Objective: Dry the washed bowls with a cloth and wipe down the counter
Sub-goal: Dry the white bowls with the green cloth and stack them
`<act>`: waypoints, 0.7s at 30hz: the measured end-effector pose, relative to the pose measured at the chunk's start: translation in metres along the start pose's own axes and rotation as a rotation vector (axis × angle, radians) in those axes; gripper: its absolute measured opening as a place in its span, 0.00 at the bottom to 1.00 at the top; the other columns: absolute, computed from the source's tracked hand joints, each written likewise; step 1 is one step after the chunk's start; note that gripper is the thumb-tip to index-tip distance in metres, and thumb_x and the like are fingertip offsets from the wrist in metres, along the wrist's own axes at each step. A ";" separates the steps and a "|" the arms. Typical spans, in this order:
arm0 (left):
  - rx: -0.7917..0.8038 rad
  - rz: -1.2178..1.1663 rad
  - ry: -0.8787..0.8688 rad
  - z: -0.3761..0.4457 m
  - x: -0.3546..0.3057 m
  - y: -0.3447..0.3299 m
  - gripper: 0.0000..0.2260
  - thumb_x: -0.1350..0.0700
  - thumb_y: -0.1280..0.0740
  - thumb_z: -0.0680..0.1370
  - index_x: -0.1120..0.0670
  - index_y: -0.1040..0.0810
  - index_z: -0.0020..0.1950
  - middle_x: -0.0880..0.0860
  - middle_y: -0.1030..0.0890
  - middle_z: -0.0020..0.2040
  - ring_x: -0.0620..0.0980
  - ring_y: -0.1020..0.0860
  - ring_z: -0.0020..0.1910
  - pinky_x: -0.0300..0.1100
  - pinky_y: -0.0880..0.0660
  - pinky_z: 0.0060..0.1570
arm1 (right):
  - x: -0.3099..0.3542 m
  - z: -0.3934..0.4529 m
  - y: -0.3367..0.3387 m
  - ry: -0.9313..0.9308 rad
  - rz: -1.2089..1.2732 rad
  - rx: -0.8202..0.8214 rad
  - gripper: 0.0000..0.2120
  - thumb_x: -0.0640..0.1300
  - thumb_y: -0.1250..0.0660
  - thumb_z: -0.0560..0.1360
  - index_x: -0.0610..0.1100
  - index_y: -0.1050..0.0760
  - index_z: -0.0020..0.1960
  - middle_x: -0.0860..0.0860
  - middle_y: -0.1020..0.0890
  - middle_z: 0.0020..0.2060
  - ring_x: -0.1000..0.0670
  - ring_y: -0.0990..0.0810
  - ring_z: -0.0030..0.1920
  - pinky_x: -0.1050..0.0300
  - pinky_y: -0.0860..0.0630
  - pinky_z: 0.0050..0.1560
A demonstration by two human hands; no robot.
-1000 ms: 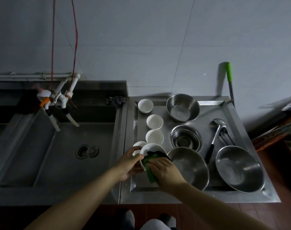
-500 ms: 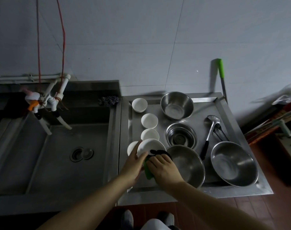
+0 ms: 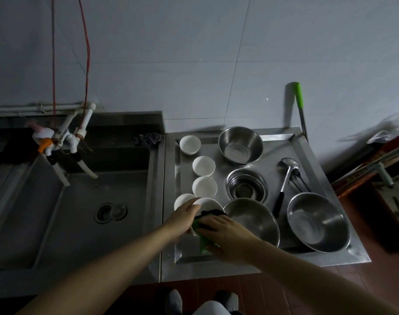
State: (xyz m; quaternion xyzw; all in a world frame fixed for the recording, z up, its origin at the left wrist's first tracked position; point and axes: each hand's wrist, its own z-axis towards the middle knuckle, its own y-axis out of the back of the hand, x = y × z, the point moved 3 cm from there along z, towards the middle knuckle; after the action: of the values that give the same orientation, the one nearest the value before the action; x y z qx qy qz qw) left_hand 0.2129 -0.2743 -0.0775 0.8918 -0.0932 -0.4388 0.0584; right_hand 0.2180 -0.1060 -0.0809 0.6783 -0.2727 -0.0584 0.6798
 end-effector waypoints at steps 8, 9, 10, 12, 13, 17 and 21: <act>0.159 -0.004 0.048 0.001 -0.011 0.013 0.14 0.52 0.39 0.81 0.41 0.22 0.63 0.54 0.19 0.51 0.52 0.20 0.49 0.43 0.21 0.41 | 0.006 -0.010 -0.016 0.067 -0.020 -0.292 0.16 0.50 0.31 0.77 0.45 0.21 0.63 0.50 0.18 0.59 0.51 0.19 0.58 0.52 0.23 0.61; 0.200 0.037 0.052 0.003 -0.016 0.018 0.13 0.51 0.36 0.78 0.39 0.21 0.62 0.54 0.18 0.52 0.54 0.19 0.51 0.47 0.19 0.46 | 0.005 -0.012 -0.017 0.097 -0.062 -0.308 0.15 0.48 0.31 0.77 0.45 0.21 0.62 0.50 0.18 0.58 0.51 0.20 0.58 0.53 0.24 0.62; 0.242 0.080 0.068 0.006 -0.018 0.021 0.15 0.49 0.34 0.75 0.38 0.21 0.61 0.55 0.18 0.55 0.57 0.19 0.54 0.52 0.19 0.51 | 0.004 -0.013 -0.017 0.132 -0.105 -0.322 0.13 0.46 0.33 0.78 0.44 0.20 0.61 0.50 0.17 0.57 0.50 0.20 0.58 0.53 0.25 0.63; 0.282 0.105 0.086 0.006 -0.024 0.023 0.16 0.47 0.32 0.74 0.38 0.21 0.62 0.53 0.19 0.58 0.57 0.20 0.56 0.54 0.20 0.54 | 0.001 -0.014 -0.013 0.179 -0.165 -0.351 0.11 0.44 0.34 0.79 0.44 0.19 0.59 0.50 0.17 0.54 0.49 0.20 0.56 0.54 0.26 0.63; 0.268 0.083 0.063 0.005 -0.027 0.021 0.14 0.47 0.33 0.77 0.38 0.22 0.62 0.52 0.19 0.58 0.54 0.20 0.56 0.52 0.19 0.53 | -0.001 -0.013 -0.010 0.168 -0.183 -0.366 0.10 0.44 0.34 0.78 0.44 0.19 0.57 0.50 0.17 0.53 0.49 0.19 0.55 0.54 0.26 0.62; 0.049 -0.181 -0.079 -0.004 -0.016 -0.003 0.14 0.49 0.36 0.80 0.34 0.25 0.64 0.49 0.21 0.60 0.52 0.21 0.57 0.52 0.21 0.55 | -0.001 -0.007 -0.003 -0.066 -0.174 -0.434 0.10 0.45 0.29 0.74 0.46 0.20 0.55 0.51 0.17 0.50 0.49 0.19 0.50 0.52 0.22 0.56; -0.195 -0.190 -0.177 -0.017 -0.008 -0.022 0.17 0.58 0.40 0.82 0.41 0.28 0.67 0.45 0.22 0.56 0.42 0.24 0.52 0.38 0.25 0.46 | 0.016 0.004 -0.006 -0.142 -0.143 -0.479 0.09 0.45 0.28 0.74 0.46 0.20 0.54 0.51 0.18 0.48 0.49 0.20 0.47 0.51 0.22 0.52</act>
State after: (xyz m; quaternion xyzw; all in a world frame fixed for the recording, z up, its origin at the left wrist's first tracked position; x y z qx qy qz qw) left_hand 0.2237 -0.2504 -0.0652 0.8445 0.0298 -0.5263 0.0947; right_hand 0.2315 -0.1175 -0.0827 0.5095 -0.2497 -0.2167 0.7944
